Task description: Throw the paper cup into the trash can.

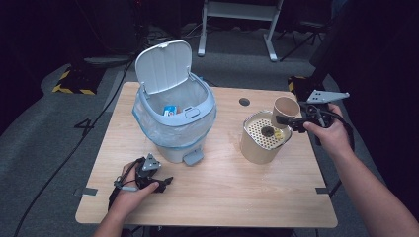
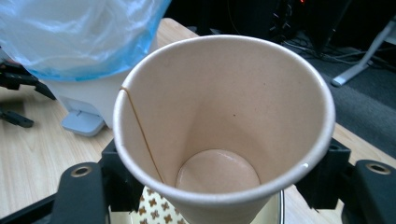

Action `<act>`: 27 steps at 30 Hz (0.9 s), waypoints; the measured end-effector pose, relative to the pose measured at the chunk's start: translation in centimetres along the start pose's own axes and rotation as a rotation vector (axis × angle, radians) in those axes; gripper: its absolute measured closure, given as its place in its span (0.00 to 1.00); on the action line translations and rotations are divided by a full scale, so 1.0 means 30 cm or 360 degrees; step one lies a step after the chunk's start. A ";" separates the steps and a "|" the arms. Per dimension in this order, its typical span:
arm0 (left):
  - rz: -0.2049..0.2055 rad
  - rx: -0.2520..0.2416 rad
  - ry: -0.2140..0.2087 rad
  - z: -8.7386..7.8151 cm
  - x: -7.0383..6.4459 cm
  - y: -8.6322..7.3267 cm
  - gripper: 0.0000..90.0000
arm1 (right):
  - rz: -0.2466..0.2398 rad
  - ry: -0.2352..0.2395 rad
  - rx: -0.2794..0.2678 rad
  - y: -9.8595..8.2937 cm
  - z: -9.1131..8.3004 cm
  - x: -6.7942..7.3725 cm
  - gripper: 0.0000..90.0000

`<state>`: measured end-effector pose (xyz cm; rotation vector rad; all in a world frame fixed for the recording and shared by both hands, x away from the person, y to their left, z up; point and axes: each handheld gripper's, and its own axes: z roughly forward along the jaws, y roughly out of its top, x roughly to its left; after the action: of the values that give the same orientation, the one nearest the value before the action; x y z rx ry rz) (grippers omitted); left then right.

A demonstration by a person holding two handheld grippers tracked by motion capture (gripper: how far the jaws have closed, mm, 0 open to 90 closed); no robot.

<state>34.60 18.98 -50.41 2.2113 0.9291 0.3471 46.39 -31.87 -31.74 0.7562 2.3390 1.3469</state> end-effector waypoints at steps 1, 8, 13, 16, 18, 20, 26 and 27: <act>-0.0002 0.0001 0.0000 0.000 0.000 0.000 0.22 | -0.0005 0.0011 -0.0009 0.008 0.000 -0.001 0.33; 0.0001 0.0002 -0.0001 0.002 0.002 0.002 0.22 | -0.0062 0.0061 -0.0023 0.061 0.006 0.009 0.33; -0.0002 0.0001 0.0003 0.002 0.001 0.002 0.22 | -0.0071 0.0137 -0.0057 0.114 0.017 0.017 0.33; -0.0004 0.0001 0.0004 0.002 0.000 0.002 0.22 | -0.0079 0.0192 -0.0076 0.153 0.028 0.025 0.33; -0.0004 0.0001 0.0004 0.002 0.000 0.002 0.22 | -0.0102 0.0207 -0.0088 0.181 0.035 0.031 0.33; -0.0004 0.0002 0.0004 0.002 0.000 0.002 0.22 | -0.0122 0.0225 -0.0096 0.209 0.042 0.037 0.33; -0.0006 0.0002 0.0004 0.002 0.000 0.002 0.22 | -0.0140 0.0272 -0.0124 0.278 0.064 0.052 0.33; -0.0006 0.0002 0.0004 0.002 0.000 0.002 0.22 | -0.0144 0.0285 -0.0128 0.290 0.069 0.056 0.33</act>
<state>34.64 18.92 -50.41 2.2103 0.9351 0.3479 48.57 -25.87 -25.25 0.5189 2.4049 1.5146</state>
